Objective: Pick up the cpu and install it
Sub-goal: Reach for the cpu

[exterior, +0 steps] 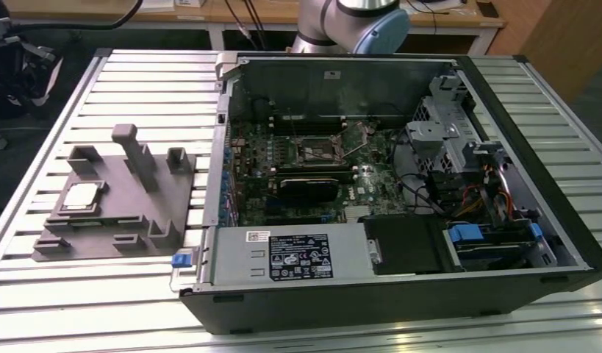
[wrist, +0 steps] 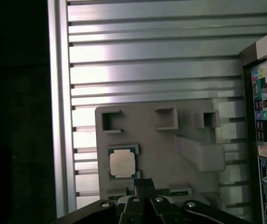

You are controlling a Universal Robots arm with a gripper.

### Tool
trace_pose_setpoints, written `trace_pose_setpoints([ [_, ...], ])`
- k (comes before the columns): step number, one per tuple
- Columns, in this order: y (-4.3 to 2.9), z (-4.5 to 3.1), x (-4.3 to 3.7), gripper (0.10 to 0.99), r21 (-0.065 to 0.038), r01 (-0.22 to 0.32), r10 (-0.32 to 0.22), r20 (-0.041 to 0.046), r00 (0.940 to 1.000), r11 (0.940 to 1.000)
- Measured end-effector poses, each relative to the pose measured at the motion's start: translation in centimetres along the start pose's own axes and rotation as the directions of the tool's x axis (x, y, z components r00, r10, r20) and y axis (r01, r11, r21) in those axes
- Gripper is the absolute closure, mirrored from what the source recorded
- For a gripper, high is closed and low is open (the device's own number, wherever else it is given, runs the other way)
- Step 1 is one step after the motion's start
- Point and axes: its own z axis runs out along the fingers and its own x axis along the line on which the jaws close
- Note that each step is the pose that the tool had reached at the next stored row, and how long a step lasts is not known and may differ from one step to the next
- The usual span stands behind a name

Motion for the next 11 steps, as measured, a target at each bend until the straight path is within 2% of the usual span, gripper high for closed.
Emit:
trace_pose_setpoints([
  [11,-0.16,1.61,1.09,0.980,0.001,-0.001,0.001,-0.0157,0.9999,1.0000],
])
